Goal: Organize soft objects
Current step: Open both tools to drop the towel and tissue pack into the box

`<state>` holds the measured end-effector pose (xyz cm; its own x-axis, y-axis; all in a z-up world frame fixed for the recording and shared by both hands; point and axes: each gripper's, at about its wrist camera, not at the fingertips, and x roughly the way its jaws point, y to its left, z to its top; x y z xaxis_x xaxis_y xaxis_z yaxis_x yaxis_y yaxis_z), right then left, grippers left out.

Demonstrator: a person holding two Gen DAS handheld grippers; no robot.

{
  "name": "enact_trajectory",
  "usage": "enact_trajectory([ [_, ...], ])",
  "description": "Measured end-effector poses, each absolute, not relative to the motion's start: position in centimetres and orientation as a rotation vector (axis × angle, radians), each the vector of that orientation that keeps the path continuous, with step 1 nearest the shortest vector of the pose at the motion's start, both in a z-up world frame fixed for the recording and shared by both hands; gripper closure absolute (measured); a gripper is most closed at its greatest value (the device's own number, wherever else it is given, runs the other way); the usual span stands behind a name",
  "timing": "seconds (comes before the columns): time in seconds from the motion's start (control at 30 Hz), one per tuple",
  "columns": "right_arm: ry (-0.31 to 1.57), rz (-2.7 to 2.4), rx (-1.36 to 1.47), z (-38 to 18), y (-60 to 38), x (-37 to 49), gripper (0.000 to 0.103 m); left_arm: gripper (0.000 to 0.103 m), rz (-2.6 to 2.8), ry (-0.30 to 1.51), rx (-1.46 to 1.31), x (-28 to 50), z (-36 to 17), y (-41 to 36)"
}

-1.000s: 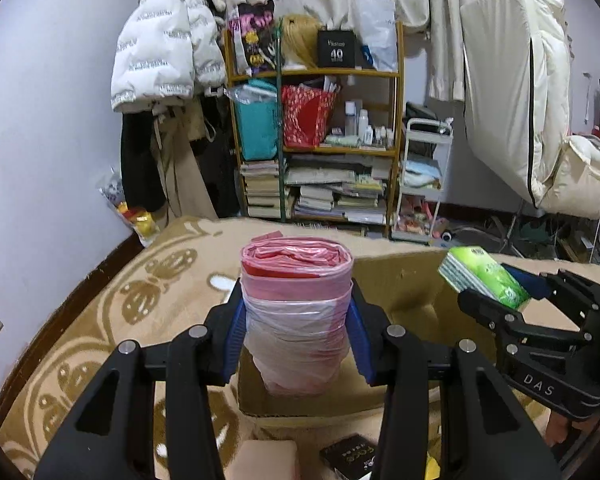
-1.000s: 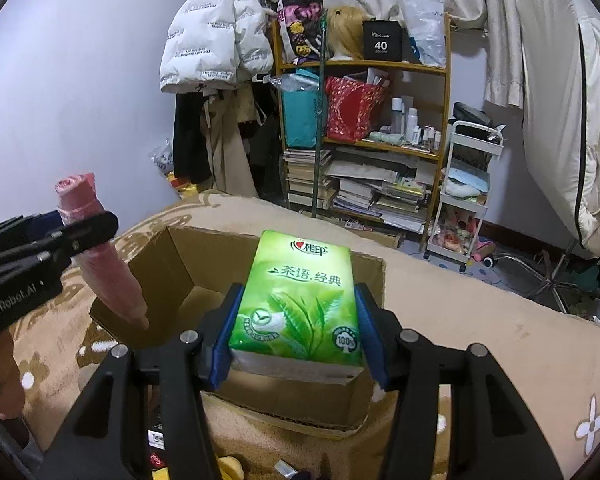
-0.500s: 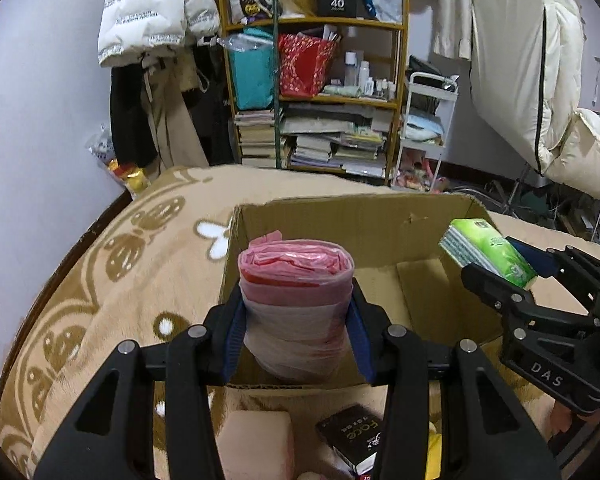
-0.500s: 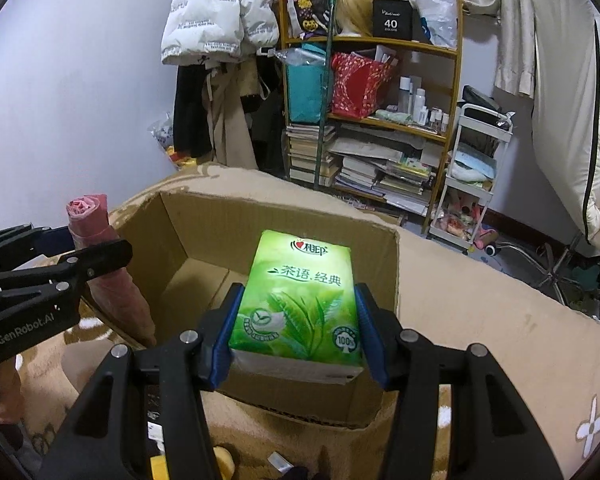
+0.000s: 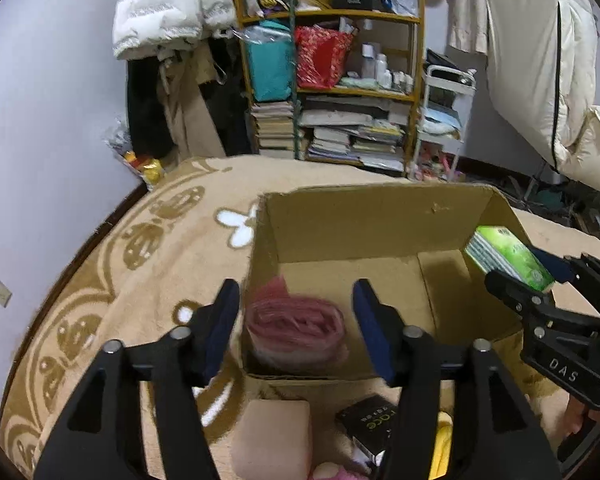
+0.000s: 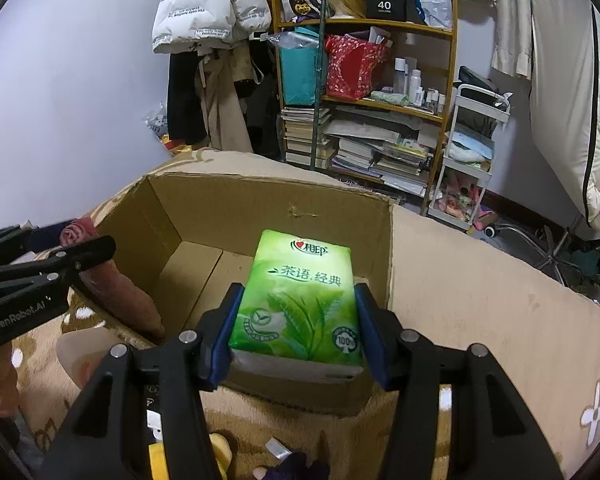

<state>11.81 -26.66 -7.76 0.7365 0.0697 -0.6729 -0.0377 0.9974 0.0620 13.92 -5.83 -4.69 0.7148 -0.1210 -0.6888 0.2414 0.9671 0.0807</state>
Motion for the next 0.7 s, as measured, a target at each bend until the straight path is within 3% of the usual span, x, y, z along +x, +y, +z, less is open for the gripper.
enact_trajectory([
  [0.03, 0.741, 0.061, 0.043, -7.8, -26.6, 11.7, 0.045, 0.031, -0.200, 0.746, 0.164, 13.8, -4.5, -5.7],
  [0.23, 0.757, 0.053, 0.034, -8.1, -26.5, 11.5, 0.043, 0.017, -0.188, 0.752, 0.158, 13.1, -3.8, -5.0],
  [0.3, 0.750, 0.053, 0.044, -8.0, -26.7, 11.5, 0.032, 0.016, -0.188, 0.753, 0.171, 12.7, -3.4, -4.8],
  [0.47, 0.739, 0.072, 0.064, -7.6, -26.6, 10.9, 0.022, 0.010, -0.181, 0.738, 0.184, 11.7, -2.3, -4.3],
  [0.7, 0.693, 0.076, 0.097, -5.8, -26.6, 8.9, 0.001, 0.006, -0.144, 0.744, 0.186, 10.2, -0.9, -2.8],
])
